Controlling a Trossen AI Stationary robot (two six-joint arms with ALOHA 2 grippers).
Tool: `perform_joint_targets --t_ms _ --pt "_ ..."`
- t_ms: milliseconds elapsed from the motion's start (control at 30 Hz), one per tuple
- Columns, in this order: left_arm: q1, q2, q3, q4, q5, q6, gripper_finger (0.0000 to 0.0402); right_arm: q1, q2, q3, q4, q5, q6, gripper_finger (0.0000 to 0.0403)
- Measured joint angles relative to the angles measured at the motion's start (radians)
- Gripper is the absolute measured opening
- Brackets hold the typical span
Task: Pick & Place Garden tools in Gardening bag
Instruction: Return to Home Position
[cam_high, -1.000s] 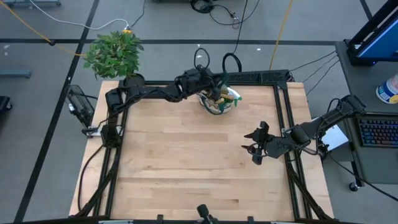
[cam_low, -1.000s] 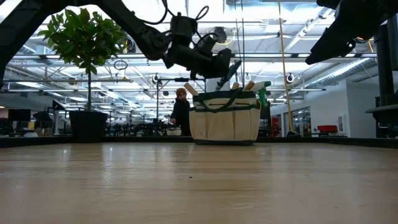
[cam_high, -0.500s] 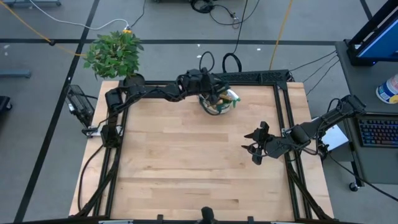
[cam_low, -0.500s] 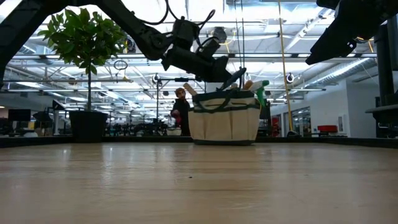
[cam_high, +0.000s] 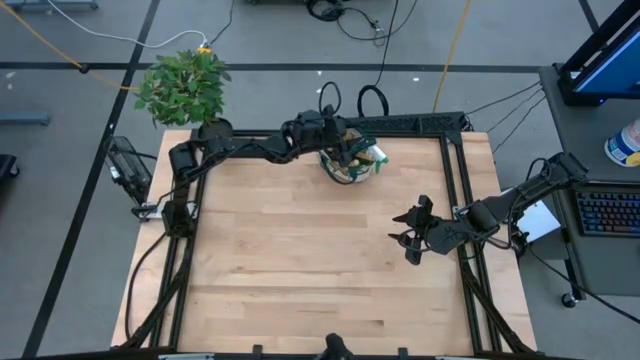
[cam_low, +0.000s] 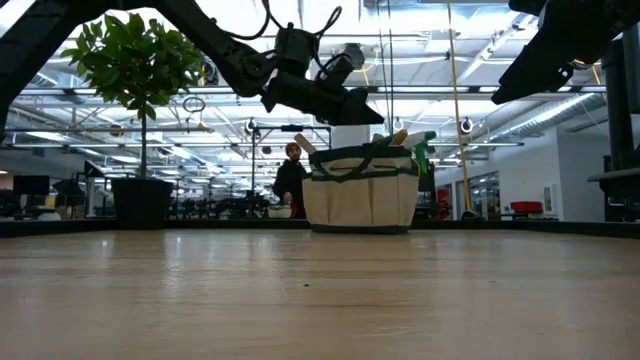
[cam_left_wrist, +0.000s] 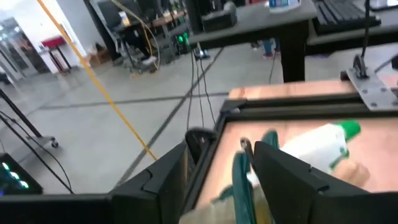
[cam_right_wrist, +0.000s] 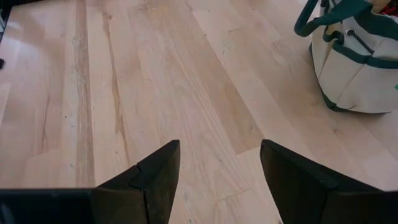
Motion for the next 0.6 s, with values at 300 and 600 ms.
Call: perform_joint_targets --t_ms 300,600 --pt "-0.03 -0.04 0.0 0.013 -0.004 -0.049 0.0195 0.0 0.0 0.0 0.0 0.0 -0.002 0.0215" --pt "-0.084 -0.102 -0.001 -0.108 0.065 -0.31 0.0195 0.0 0.0 0.0 0.001 0.0 0.0 0.0215"
